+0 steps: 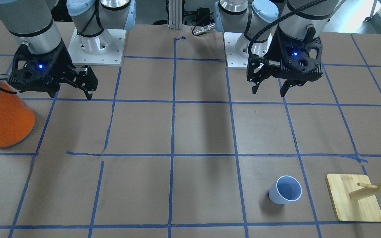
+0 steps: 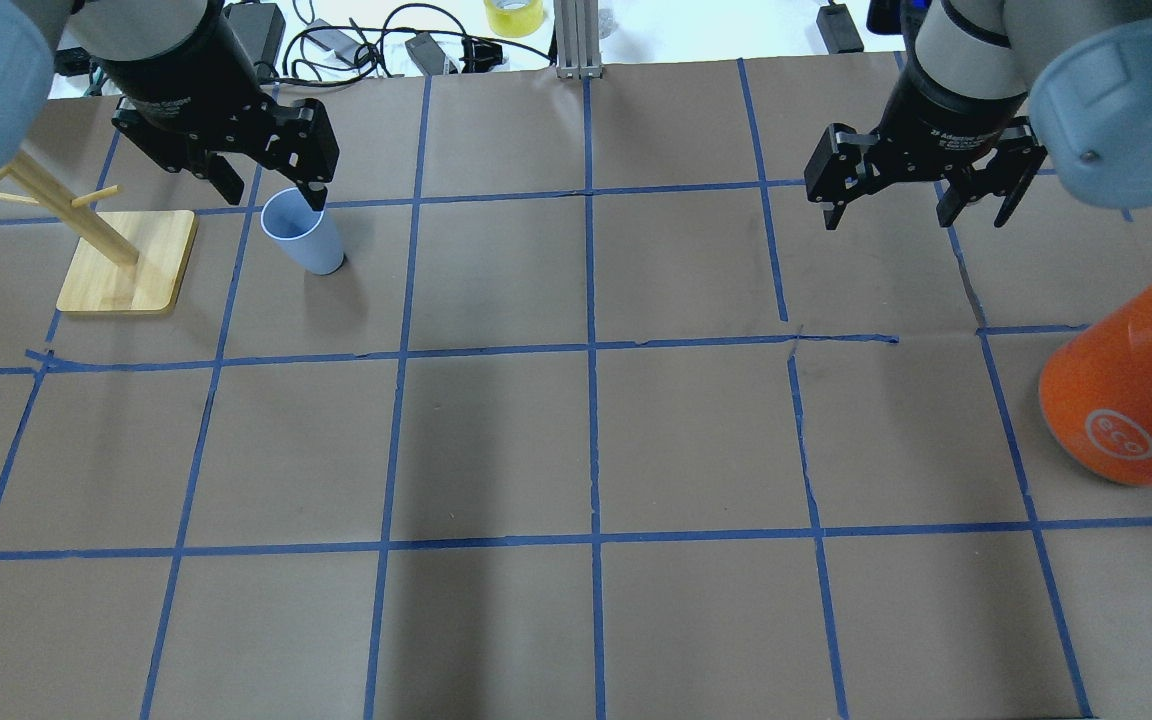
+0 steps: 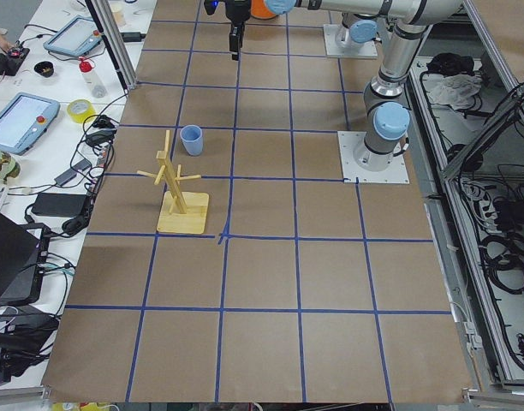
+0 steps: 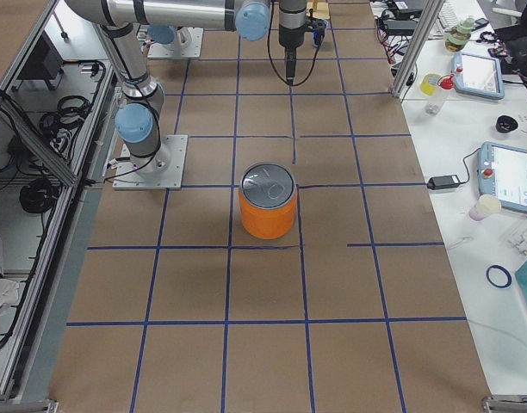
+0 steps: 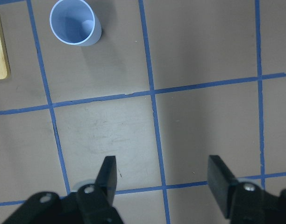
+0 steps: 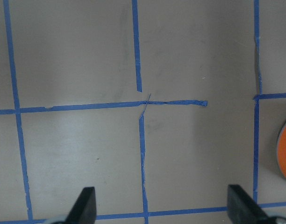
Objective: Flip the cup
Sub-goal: 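Open the left gripper and raise it off the cup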
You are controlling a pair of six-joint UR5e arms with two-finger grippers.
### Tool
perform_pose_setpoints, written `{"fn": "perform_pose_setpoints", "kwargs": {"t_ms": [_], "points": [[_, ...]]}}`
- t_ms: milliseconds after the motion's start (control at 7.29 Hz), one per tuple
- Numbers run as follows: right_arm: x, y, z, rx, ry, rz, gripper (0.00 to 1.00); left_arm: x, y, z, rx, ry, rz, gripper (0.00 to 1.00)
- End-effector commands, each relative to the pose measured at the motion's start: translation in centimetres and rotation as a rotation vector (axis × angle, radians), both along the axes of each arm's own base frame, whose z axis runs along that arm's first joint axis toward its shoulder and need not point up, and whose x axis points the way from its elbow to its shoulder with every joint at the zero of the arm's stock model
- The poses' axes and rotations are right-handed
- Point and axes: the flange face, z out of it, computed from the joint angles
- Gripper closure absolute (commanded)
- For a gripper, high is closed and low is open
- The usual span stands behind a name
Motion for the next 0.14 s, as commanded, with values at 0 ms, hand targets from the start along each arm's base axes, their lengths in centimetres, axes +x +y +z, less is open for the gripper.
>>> {"fn": "perform_pose_setpoints", "kwargs": {"t_ms": [0], "points": [[0.01, 0.00, 0.00, 0.000, -0.001, -0.001, 0.00, 0.02, 0.26, -0.18, -0.003, -0.002, 0.002, 0.27]]}}
